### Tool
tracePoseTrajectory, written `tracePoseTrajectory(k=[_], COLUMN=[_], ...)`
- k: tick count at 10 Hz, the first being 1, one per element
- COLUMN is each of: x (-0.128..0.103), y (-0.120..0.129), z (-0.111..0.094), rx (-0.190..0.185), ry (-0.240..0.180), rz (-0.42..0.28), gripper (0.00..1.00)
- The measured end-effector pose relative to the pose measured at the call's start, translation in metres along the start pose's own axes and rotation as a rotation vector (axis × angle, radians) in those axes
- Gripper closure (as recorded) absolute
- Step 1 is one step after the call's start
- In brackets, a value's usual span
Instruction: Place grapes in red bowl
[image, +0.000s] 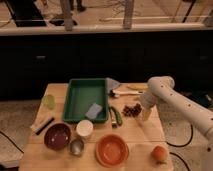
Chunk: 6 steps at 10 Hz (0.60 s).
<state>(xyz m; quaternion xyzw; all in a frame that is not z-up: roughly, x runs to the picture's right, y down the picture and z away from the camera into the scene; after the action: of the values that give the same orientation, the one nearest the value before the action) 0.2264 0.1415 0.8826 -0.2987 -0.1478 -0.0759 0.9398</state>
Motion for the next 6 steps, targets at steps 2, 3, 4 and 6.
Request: tracePoseTrajectory(k=[2, 3, 4, 6], x=[-0.0001, 0.0027, 0.0043, 0.0034], y=[0.0000, 0.0026, 0.0042, 0.0041], z=[0.0039, 0.0052, 0.0054, 0.0070], rx=[-0.010, -0.022, -0.037, -0.045], ry=[-0.004, -0.007, -0.008, -0.011], rz=[0.006, 0.016, 0.021, 0.018], gripper=[0.20, 0.20, 0.20, 0.20])
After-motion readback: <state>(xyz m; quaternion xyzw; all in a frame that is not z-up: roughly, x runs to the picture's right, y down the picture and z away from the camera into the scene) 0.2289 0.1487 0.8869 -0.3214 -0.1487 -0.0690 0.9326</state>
